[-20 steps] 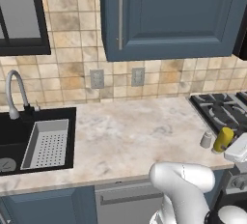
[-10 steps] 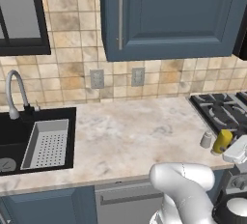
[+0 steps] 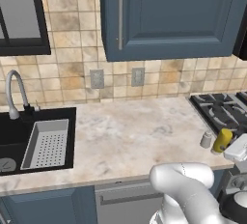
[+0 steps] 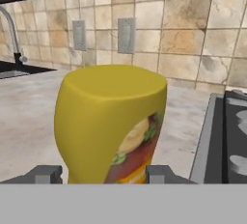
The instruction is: Take 2 condiments from the cabinet and move them on the counter near the stove.Make sure the condiments are lined up with each other, next to each other.
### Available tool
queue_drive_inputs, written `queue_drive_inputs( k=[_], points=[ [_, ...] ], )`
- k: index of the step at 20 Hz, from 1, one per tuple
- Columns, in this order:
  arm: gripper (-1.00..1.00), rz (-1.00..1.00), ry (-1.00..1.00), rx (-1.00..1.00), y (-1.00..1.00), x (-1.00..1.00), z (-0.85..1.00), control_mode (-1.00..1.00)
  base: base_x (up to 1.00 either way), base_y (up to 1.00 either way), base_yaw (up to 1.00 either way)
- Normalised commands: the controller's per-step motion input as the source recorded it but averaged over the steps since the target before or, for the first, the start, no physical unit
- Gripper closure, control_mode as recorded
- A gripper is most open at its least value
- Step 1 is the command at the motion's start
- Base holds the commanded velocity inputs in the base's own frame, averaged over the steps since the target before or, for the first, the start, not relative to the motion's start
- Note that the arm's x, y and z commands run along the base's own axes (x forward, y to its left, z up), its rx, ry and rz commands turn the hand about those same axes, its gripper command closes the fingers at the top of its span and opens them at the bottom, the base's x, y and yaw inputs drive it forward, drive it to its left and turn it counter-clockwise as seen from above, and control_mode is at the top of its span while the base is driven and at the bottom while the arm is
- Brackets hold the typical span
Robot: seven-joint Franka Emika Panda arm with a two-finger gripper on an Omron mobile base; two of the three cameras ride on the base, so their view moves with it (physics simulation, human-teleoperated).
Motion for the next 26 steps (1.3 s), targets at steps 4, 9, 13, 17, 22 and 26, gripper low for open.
queue_drive_inputs(
  k=[4,9,13,17,22,26],
  points=[
    [1.00,0.00,0.00,0.00,-0.06,0.13,-0.09,-1.00,0.00,0.00,0.00],
    [1.00,0.00,0.00,0.00,0.00,0.02,-0.12,-1.00,0.00,0.00,0.00],
    [1.00,0.01,0.00,0.00,0.00,0.00,-0.19,-1.00,0.00,0.00,0.00],
    [1.00,0.03,0.00,0.00,0.13,0.00,-0.19,-1.00,0.00,0.00,0.00],
    [1.00,0.02,0.00,0.00,0.10,0.00,-0.09,-1.00,0.00,0.00,0.00],
    [1.00,0.01,0.00,0.00,0.11,0.00,-0.06,-1.00,0.00,0.00,0.00]
  ],
)
